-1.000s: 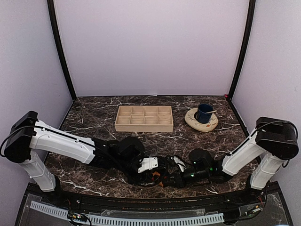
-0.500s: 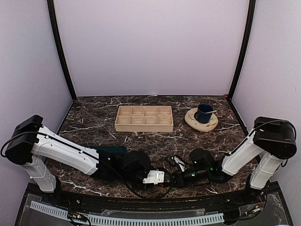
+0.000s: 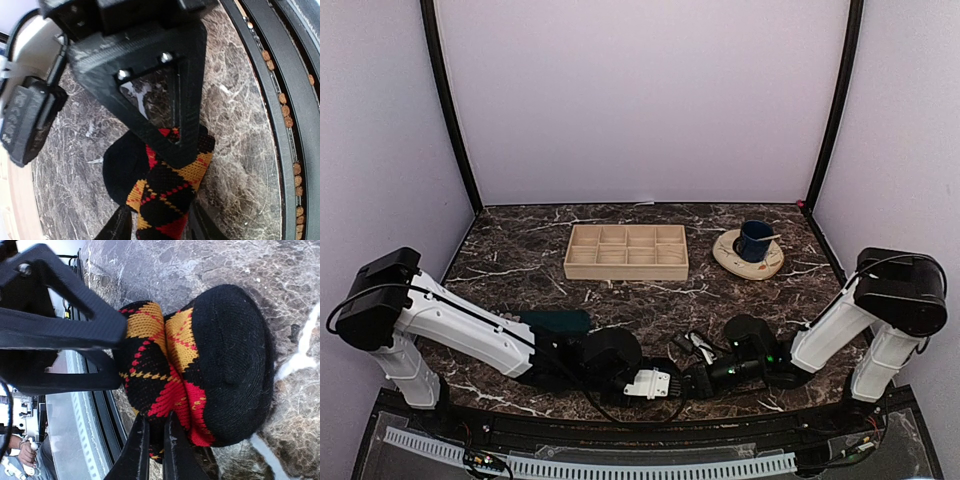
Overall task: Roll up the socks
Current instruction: Pick up the sock from the center of the board.
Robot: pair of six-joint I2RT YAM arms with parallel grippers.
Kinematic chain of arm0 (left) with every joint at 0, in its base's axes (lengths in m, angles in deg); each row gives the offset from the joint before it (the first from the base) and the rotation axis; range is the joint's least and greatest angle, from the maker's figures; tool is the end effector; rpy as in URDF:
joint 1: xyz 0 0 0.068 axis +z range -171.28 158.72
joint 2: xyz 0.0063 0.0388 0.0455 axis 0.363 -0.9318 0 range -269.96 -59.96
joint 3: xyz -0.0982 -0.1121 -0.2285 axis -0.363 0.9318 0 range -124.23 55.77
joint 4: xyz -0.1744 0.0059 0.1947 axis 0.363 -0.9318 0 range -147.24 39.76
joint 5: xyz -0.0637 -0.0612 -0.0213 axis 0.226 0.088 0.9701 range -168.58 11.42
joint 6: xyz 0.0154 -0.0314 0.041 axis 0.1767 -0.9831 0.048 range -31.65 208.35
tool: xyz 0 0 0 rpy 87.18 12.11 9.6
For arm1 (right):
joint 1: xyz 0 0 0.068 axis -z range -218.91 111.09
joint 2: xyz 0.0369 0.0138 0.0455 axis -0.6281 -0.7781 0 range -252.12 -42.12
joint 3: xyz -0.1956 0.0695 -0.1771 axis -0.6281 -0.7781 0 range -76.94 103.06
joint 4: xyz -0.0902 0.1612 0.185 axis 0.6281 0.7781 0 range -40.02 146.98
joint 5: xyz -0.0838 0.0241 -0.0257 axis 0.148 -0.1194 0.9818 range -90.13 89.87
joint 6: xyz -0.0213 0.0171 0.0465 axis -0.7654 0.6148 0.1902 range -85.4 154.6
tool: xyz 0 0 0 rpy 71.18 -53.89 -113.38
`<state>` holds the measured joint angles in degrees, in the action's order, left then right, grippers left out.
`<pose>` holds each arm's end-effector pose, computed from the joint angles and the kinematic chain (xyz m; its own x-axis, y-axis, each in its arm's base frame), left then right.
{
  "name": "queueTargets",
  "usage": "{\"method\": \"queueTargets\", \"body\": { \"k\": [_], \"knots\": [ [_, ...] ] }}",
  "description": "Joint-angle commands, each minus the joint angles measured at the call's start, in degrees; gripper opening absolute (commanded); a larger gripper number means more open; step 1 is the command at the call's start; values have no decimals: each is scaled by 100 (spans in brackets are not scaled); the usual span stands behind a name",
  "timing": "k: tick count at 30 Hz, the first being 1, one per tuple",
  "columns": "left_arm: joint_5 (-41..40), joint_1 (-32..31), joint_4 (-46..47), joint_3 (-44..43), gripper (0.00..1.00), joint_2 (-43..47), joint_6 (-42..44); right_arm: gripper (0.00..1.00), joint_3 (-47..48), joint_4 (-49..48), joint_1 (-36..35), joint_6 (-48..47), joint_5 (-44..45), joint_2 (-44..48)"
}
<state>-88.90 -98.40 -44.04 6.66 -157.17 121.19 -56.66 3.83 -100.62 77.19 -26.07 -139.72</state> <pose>0.0826 -0.3324 0.1603 0.3787 0.7366 -0.5604 0.8615 -0.0593 0.5042 0.1085 0.2346 0.0945 -0.8365 -0.2700 -0.4767 -0.5475 0.3797 0.7457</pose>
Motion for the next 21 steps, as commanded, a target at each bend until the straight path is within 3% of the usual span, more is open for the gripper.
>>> {"method": "queueTargets", "body": {
  "k": [1, 21],
  "knots": [
    [-31, -45, 107, 50, 42, -130, 155, 0, -249, 813, 40, 133, -132, -276],
    [-218, -57, 68, -98, 38, -644, 370, 0, -263, 636, 157, 207, -465, -432]
  ]
}}
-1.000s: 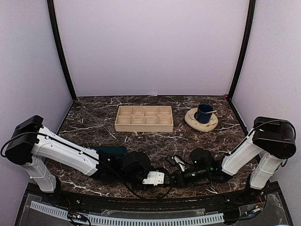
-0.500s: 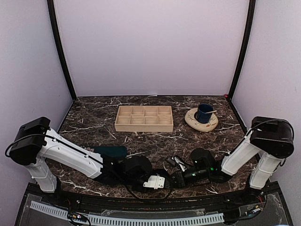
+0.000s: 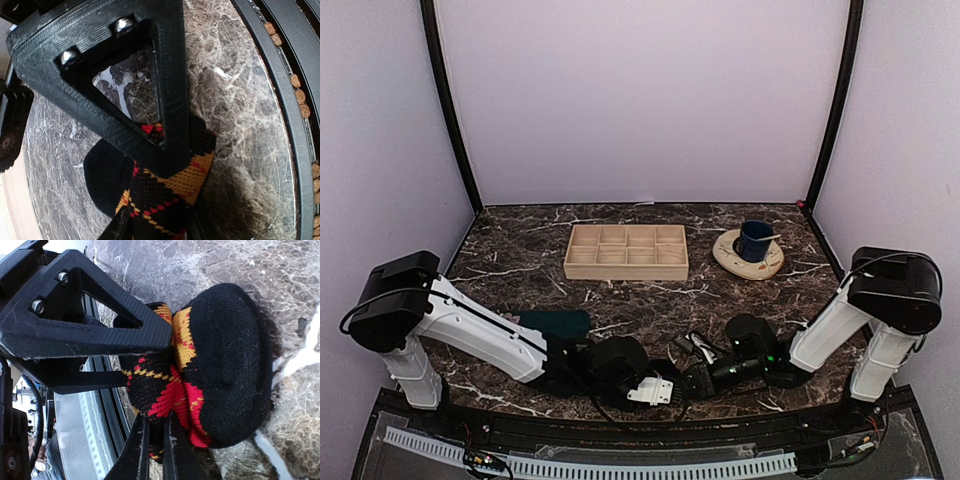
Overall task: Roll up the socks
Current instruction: Pick up the sock from the center of the board.
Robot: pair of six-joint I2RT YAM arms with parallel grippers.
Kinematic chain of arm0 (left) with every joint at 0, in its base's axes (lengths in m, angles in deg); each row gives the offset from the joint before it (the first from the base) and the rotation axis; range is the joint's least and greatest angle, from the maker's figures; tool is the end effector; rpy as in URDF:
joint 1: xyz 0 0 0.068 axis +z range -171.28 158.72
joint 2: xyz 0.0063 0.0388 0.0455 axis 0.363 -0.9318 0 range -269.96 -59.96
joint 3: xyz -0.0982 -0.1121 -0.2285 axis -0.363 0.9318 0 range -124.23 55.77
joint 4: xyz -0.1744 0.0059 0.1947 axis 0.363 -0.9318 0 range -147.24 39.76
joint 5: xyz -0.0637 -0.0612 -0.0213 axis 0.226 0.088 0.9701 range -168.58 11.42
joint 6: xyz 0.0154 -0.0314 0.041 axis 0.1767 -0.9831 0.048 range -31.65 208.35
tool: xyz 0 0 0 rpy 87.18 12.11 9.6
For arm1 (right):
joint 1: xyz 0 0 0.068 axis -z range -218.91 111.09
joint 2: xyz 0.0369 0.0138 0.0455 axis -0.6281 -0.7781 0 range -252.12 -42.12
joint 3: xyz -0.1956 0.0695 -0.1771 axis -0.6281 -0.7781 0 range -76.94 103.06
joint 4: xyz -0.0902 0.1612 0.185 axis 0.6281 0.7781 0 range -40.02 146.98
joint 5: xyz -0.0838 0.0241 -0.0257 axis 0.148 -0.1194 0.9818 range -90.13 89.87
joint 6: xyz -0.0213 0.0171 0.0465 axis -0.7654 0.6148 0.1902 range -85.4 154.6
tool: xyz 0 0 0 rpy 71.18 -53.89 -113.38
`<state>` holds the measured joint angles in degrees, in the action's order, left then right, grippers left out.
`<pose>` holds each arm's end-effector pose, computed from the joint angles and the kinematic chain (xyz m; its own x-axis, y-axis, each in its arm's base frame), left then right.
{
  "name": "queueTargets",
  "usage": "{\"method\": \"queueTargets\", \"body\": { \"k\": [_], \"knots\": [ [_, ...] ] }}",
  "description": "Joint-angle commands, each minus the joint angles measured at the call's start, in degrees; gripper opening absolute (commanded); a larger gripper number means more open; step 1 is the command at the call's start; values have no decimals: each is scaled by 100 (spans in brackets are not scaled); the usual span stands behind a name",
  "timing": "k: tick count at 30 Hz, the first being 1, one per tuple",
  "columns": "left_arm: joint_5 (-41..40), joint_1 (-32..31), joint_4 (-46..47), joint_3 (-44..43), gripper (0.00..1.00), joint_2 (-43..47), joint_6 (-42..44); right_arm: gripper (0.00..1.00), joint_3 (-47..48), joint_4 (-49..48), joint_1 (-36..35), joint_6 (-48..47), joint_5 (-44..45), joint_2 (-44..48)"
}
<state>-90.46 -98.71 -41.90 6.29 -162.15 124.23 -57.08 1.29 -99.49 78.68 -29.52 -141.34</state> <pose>0.0832 -0.3396 0.1368 0.4175 0.7622 -0.4948 0.8371 -0.1109 0.5357 0.1109 0.2324 0.0909 -0.8522 -0.2771 -0.4438 -0.5198 0.3526 0.7781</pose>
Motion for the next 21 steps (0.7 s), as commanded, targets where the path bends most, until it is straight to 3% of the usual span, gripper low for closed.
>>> {"method": "queueTargets", "body": {
  "k": [1, 8, 14, 21],
  "knots": [
    [-76, -27, -152, -62, 37, -158, 73, 0, -219, 897, 53, 53, -134, -279],
    [124, -9, -532, -221, 21, -270, 49, 0, -250, 944, 125, 40, -165, -259],
    [318, 62, -910, -411, 14, -294, -112, 0, -214, 1170, 150, -40, -75, -180],
    [735, 243, -1663, -747, 8, -389, -418, 23, -197, 1568, 151, -149, 326, 150]
  ]
}}
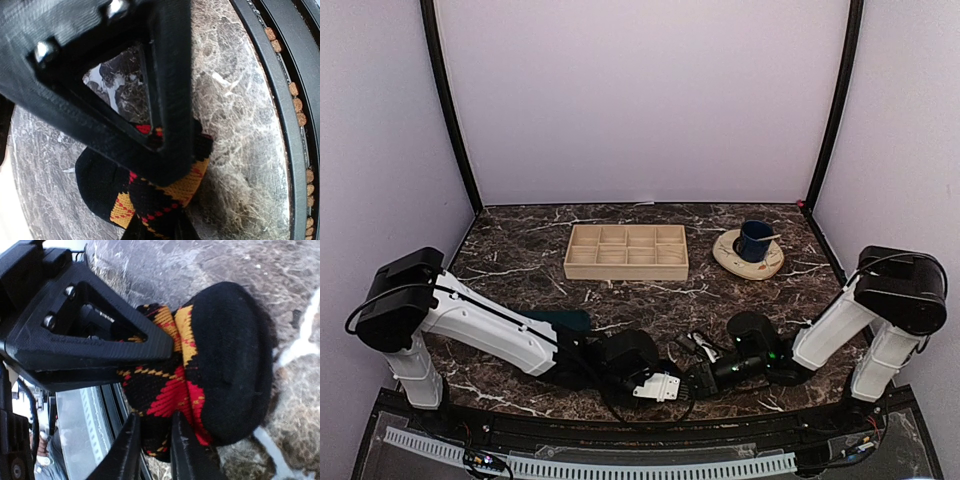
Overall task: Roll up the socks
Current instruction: Pick up the sock from the center of the board.
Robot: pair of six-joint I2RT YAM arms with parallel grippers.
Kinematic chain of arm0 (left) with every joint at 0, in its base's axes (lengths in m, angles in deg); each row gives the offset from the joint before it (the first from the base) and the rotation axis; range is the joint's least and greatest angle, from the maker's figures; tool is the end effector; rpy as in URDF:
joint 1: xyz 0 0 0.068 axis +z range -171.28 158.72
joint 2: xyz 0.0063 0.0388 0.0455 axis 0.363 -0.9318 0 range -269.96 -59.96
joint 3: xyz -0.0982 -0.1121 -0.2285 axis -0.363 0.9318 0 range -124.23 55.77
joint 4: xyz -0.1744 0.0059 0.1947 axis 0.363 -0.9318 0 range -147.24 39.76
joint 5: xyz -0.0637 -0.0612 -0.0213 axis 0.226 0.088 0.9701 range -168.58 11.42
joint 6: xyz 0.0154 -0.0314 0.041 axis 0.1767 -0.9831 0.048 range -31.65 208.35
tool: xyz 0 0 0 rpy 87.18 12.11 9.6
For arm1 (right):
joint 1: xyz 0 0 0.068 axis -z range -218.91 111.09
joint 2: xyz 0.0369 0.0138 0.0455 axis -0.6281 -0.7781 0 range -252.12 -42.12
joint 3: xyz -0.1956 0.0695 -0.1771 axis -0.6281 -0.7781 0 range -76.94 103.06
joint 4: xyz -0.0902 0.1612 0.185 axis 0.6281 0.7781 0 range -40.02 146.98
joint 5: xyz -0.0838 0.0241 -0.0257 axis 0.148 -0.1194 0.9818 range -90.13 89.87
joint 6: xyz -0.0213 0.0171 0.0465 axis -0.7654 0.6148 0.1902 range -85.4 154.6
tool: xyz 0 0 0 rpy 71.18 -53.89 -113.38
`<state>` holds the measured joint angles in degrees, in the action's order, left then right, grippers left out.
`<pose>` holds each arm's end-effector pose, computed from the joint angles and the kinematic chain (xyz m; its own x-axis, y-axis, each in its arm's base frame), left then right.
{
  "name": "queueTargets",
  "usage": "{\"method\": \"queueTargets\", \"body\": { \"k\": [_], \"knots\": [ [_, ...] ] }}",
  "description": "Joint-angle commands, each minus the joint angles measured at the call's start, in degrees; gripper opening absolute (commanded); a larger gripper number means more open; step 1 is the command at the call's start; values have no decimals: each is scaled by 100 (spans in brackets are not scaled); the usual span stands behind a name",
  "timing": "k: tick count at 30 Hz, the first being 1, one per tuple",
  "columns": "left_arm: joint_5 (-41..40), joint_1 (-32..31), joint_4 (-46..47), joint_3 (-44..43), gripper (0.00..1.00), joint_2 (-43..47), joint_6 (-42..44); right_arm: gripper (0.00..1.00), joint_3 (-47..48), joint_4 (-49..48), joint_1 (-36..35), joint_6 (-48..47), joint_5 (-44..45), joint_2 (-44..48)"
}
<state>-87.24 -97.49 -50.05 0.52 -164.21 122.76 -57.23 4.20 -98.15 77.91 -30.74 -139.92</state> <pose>0.0917 -0.3510 0.1416 0.3810 0.7907 -0.4792 0.8740 -0.1389 0.4657 0.1141 0.2273 0.0919 -0.8572 -0.2858 -0.4283 -0.5108 0.3664 0.7777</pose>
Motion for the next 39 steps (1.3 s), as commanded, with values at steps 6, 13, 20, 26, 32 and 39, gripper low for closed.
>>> {"method": "queueTargets", "body": {
  "k": [6, 13, 20, 26, 32, 39],
  "knots": [
    [1078, 393, -1684, -601, 7, -317, -610, 34, -203, 1524, 33, -103, 826, 454],
    [1867, 624, -2695, -1298, 6, -743, -765, 39, -315, 1753, 79, -82, 1358, 928],
    [2582, 842, -3454, -1885, 7, -1106, -816, 42, -598, 2042, 97, 0, 2133, 1639],
    [3183, 1041, -4167, -2461, 7, -1548, -907, 43, -729, 2110, 97, -62, 2507, 1991],
    [3758, 1242, -4555, -2781, 7, -1855, -1038, 43, -905, 2004, 37, -215, 2974, 2316],
    [4273, 1451, -4957, -3119, 8, -2217, -1119, 44, -849, 2121, -561, -671, 3857, 2583]
  ]
}}
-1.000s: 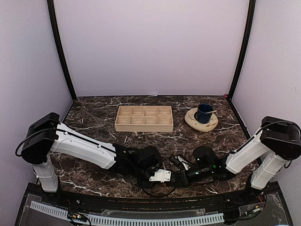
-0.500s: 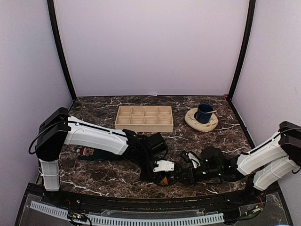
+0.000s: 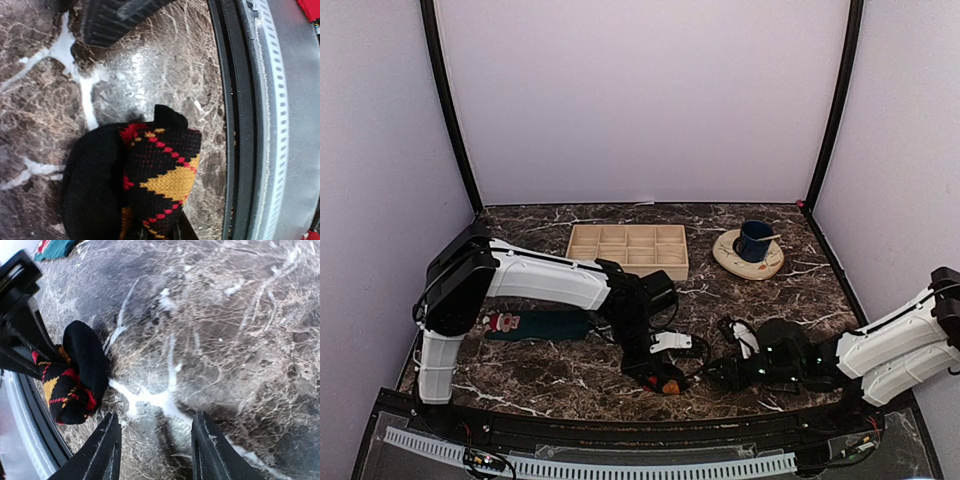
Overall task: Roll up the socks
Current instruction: Pick up the sock from the center of the board.
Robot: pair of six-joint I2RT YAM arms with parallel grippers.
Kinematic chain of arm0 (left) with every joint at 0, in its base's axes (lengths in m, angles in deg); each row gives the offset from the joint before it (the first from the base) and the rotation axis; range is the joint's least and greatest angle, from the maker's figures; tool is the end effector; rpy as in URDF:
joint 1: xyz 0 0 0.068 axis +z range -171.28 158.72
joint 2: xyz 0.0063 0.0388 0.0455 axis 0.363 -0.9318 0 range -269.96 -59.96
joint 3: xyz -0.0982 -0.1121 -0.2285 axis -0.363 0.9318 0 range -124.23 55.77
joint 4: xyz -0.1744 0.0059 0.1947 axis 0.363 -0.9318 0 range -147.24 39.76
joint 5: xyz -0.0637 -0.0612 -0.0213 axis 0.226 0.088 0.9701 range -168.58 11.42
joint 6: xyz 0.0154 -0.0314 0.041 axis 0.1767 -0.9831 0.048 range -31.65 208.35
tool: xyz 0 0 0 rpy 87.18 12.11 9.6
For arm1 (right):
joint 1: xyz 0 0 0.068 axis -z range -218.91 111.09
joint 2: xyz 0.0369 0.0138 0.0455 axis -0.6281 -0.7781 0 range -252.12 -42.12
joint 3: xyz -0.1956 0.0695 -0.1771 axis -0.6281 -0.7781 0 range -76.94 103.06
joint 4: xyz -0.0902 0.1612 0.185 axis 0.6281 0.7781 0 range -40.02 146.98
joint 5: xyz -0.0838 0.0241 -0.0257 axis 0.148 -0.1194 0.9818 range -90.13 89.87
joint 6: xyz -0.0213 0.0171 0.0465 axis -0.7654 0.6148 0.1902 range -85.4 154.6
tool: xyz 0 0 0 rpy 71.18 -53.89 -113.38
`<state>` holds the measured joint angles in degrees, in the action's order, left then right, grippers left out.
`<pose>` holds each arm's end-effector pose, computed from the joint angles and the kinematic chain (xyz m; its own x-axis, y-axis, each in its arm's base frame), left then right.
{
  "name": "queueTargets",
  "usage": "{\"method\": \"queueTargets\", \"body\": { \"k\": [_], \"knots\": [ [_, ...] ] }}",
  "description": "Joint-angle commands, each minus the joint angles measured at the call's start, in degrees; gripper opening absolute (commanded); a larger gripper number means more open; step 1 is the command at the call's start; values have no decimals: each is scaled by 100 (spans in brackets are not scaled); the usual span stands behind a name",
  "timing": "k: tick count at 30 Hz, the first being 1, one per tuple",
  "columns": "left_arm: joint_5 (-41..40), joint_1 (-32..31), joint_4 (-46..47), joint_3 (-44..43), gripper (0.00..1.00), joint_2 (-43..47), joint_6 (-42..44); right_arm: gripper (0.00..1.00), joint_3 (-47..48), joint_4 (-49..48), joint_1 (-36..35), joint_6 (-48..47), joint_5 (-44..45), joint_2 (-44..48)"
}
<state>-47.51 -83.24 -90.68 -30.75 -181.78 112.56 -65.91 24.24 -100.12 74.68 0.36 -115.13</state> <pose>0.1810 -0.3788 0.1439 -0.0812 0.8994 -0.4296 0.9309 -0.0856 -0.3551 0.0963 0.1746 0.1132 -0.7799 -0.0824 -0.6204 -0.4846 0.7068 0.5154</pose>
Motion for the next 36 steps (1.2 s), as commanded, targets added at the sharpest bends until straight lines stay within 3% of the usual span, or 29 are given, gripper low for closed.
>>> {"method": "queueTargets", "body": {
  "k": [1, 13, 20, 36],
  "knots": [
    [359, 44, -962, -48, 8, -523, -102, 44, 48, 154, -503, -418, 889, 112],
    [670, 225, -1220, -308, 8, -859, -134, 44, 251, 511, -1913, -1371, 2127, 523],
    [788, 306, -1242, -356, 8, -978, -125, 46, 796, 868, -2534, -2080, 2489, 182],
    [866, 333, -1255, -348, 9, -1029, -89, 55, 1889, 1088, -2717, -3523, 2484, -1165]
  ]
}}
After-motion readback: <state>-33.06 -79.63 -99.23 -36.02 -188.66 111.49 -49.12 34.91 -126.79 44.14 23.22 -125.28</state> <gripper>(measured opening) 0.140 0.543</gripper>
